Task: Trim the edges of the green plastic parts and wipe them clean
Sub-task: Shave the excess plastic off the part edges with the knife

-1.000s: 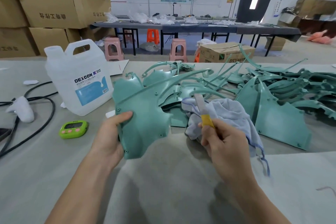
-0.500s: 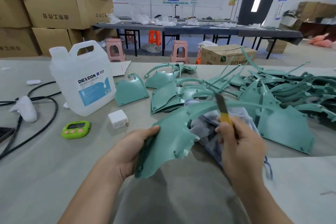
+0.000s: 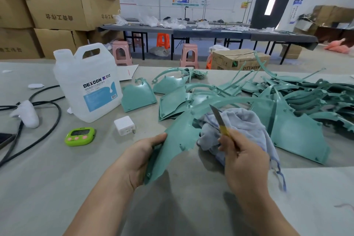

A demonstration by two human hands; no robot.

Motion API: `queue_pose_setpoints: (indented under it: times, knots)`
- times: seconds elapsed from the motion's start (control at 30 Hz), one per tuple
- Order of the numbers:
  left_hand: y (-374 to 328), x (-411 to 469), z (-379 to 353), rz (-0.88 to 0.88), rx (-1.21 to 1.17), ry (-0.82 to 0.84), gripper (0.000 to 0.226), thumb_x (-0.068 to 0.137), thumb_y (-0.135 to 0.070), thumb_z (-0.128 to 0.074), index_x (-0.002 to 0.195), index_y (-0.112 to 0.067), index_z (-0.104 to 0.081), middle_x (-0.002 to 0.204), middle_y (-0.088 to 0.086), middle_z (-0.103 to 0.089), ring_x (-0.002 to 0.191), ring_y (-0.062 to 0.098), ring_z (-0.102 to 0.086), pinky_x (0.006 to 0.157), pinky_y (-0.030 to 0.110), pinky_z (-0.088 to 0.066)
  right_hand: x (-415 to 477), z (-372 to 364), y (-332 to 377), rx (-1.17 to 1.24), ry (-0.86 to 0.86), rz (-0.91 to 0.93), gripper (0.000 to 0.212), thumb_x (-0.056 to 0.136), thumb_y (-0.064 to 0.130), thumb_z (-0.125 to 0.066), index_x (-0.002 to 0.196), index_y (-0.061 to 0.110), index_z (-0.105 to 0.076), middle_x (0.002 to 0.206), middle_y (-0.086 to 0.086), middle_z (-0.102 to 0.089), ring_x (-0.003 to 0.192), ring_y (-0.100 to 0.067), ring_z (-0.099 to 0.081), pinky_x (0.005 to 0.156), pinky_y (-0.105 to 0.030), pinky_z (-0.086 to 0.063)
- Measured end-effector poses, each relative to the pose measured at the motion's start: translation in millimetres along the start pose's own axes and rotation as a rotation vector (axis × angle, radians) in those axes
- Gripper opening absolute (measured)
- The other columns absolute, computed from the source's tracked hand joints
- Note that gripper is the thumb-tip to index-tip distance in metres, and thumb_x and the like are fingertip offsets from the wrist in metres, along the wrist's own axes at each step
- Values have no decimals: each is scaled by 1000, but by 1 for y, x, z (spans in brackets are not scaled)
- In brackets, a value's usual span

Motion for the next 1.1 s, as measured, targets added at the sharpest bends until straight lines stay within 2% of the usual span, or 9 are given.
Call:
queue_pose_setpoints:
  times: [0.13, 0.27, 0.33, 0.47, 0.7, 0.83, 0.93, 1.0, 1.1]
  knots:
    - [6, -5, -11, 28, 41, 52, 48, 97, -26, -59, 61, -1, -78, 60, 14, -68, 38, 20, -62, 34, 22, -49, -8, -11, 3, 60, 100, -11, 21, 94, 17, -71, 107, 32, -79, 85, 43, -66, 79, 20, -61, 69, 2, -39]
    - [10, -9, -15, 100, 96, 85, 37, 99, -28, -57, 84, 4, -69, 58, 12, -61, 36, 16, -57, 32, 21, -46, -5, -6, 6, 54, 79, 62, 33, 95, 14, -70, 96, 48, -72, 90, 50, -61, 84, 23, -59, 73, 4, -38]
    - [11, -12, -18, 149, 124, 154, 33, 102, -33, -49, 95, -3, -60, 57, 5, -53, 34, 11, -52, 30, 16, -40, -2, 1, 9, -23, 16, 120, 26, 95, 19, -65, 101, 44, -67, 94, 44, -62, 84, 25, -55, 74, 6, -35]
    - [13, -13, -18, 199, 132, 254, 35, 107, -32, -35, 98, -9, -58, 55, -1, -41, 30, 6, -41, 27, 13, -28, 2, 10, 5, -82, -123, 197, 18, 95, 20, -62, 104, 25, -77, 87, 26, -64, 87, 14, -52, 82, 7, -30]
    - [12, -14, -14, 199, 77, 301, 29, 107, -21, -33, 104, -5, -57, 56, 1, -42, 28, 6, -44, 26, 11, -27, 4, 17, 11, -83, -106, 282, 18, 96, 25, -58, 111, 31, -67, 93, 24, -61, 94, 30, -48, 81, 5, -32]
    - [13, -8, -12, 192, 106, 281, 30, 107, -24, -34, 102, -6, -57, 57, 0, -40, 28, 5, -41, 26, 13, -27, 3, 13, 12, -81, -52, 302, 27, 91, 12, -65, 111, 29, -71, 106, 20, -61, 90, 21, -51, 80, 6, -33]
    - [15, -4, -10, 211, 91, 293, 29, 107, -24, -34, 102, -6, -57, 56, 0, -40, 28, 6, -42, 26, 12, -28, 5, 13, 8, -81, -75, 244, 23, 93, 15, -64, 110, 29, -71, 106, 33, -57, 90, 29, -49, 79, 7, -33]
    - [13, -4, -7, 211, 65, 302, 28, 106, -23, -35, 101, -5, -57, 56, 1, -41, 28, 7, -43, 27, 12, -27, 9, 17, 4, -64, -128, 159, 20, 95, 23, -62, 110, 32, -71, 103, 34, -60, 88, 21, -54, 78, 5, -33]
    - [10, -3, -1, 190, 65, 285, 27, 105, -23, -37, 100, -6, -57, 57, 0, -39, 27, 6, -42, 27, 12, -25, 14, 28, -6, -11, -218, 10, 26, 94, 39, -55, 119, 42, -62, 84, 10, -73, 79, -4, -60, 72, -2, -38]
Point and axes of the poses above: each hand's wrist, its own x-axis towards the middle knuckle, its own z-axis out of the back of the hand, y = z × x, the point moved 4 cm from there along x, towards the middle knuckle
